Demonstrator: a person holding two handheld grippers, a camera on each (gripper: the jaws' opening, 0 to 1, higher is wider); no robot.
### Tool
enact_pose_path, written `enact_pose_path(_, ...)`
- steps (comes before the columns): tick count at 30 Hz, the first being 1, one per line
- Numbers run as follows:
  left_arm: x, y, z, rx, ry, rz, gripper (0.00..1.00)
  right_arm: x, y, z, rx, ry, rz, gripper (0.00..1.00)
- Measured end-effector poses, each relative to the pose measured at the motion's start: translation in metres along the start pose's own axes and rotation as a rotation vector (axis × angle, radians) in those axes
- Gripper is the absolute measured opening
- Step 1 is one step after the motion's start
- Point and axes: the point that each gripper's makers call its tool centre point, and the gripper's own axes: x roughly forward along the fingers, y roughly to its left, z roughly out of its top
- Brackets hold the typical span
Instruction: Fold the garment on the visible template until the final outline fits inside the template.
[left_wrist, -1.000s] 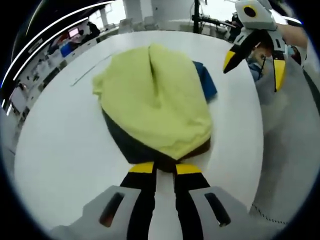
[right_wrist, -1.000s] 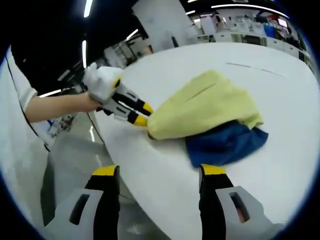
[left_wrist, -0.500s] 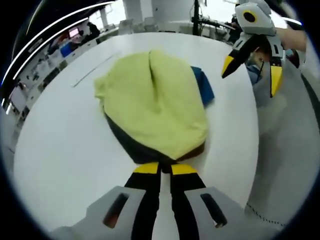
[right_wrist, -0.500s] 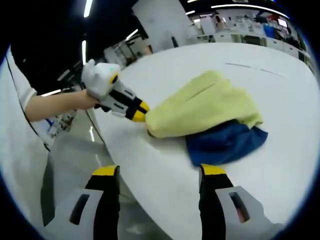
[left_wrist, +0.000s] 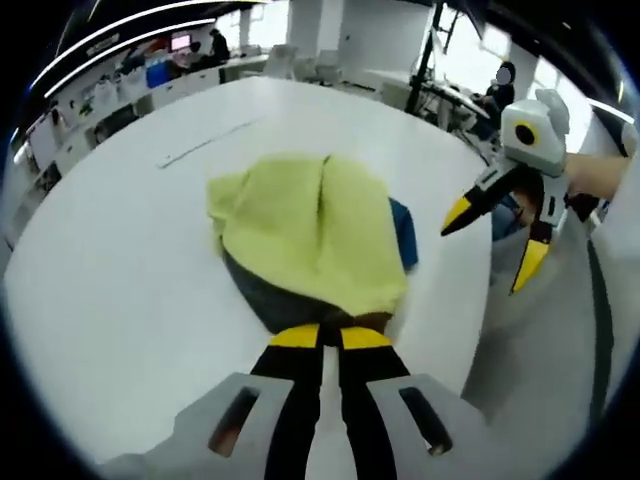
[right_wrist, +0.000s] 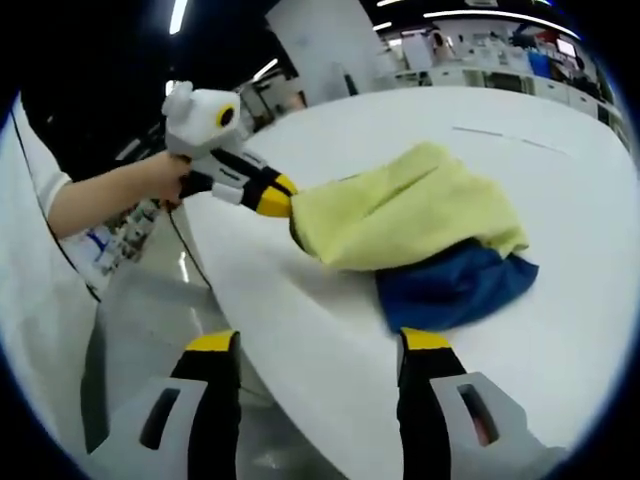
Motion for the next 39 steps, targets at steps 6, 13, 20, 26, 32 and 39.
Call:
enact_pose_path(6,-0.007,-0.009,0.016,-0.043,-0.044,-0.016,0.01,-0.002,0.001,0.005,0.011,-0.024,-0.001,0.62)
enact_pose_path(13,-0.021,-0.016,0.043,-0.13,-0.132,-0.037,0.01,-0.002,0.004,0.006,0.003,-0.026,0.0,0.61)
enact_pose_path(20,-0.032,-0.023,0.061,-0.145,-0.17,-0.045,0.01,-0.001,0.012,0.008,-0.006,-0.034,0.012,0.6)
enact_pose_path(26,-0.036,-0.031,0.069,-0.154,-0.188,-0.058,0.01,-0.001,0.018,0.009,-0.01,-0.042,0.02,0.59)
enact_pose_path(32,-0.041,-0.038,0.078,-0.174,-0.216,-0.08,0.01,0.0,0.024,0.013,-0.013,-0.052,0.029,0.57)
enact_pose_path(39,-0.048,-0.044,0.092,-0.188,-0.255,-0.099,0.01,0.006,0.031,0.024,0.024,-0.095,0.004,0.5)
